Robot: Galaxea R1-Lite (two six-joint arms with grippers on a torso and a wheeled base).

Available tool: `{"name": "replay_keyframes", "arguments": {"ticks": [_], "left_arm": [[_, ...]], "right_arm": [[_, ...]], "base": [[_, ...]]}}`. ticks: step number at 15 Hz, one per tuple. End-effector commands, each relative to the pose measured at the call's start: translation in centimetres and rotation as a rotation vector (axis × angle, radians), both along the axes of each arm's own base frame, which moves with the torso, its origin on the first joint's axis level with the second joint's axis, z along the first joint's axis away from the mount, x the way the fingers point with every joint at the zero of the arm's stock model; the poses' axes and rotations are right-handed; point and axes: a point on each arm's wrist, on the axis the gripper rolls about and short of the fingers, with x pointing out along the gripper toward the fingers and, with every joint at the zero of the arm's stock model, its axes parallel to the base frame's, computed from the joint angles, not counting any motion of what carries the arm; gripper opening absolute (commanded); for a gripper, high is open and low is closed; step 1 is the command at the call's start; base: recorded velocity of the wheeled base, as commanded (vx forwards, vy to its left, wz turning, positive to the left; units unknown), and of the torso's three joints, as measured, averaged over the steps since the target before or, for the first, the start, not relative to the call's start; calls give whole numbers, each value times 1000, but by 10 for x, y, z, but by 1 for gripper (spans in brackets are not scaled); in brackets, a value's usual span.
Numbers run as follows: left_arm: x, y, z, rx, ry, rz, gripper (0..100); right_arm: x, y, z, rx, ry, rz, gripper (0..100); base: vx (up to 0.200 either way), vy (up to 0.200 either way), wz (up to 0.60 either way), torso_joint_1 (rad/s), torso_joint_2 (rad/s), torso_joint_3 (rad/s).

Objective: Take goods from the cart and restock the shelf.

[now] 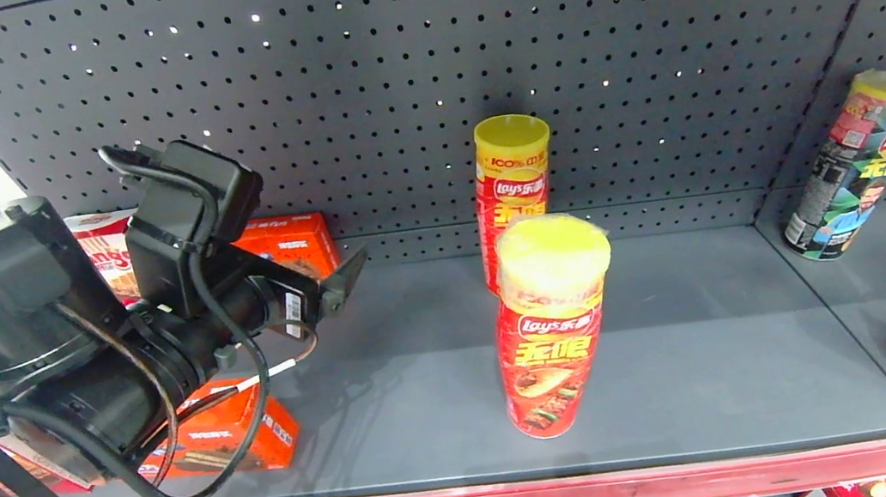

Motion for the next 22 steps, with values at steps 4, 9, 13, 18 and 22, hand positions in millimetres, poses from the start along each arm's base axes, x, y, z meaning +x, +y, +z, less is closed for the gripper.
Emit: {"name": "replay_keyframes", "arguments": {"ticks": [4,9,13,18,22], "left_arm": [[0,-1,1,-2,-3,-3,100],[-3,1,2,-3,-6,-1,100],[-8,4,3,-5,-12,-1,100],[-29,9,5,-14,-26,-24,100],[-68,30,30,-61,-101,-26,100]], "right_arm": [[3,5,1,8,55,-240,100],[-1,9,-12,55,-57,-129,100],[0,9,-11,60,-67,-130,100],[0,9,-11,60,-67,-130,100],[0,9,-11,61,-67,-130,100]], "base": [[0,0,0,0,0,0],[0,0,0,0,0,0],[0,0,0,0,0,0],[0,0,0,0,0,0],[0,0,0,0,0,0]]}}
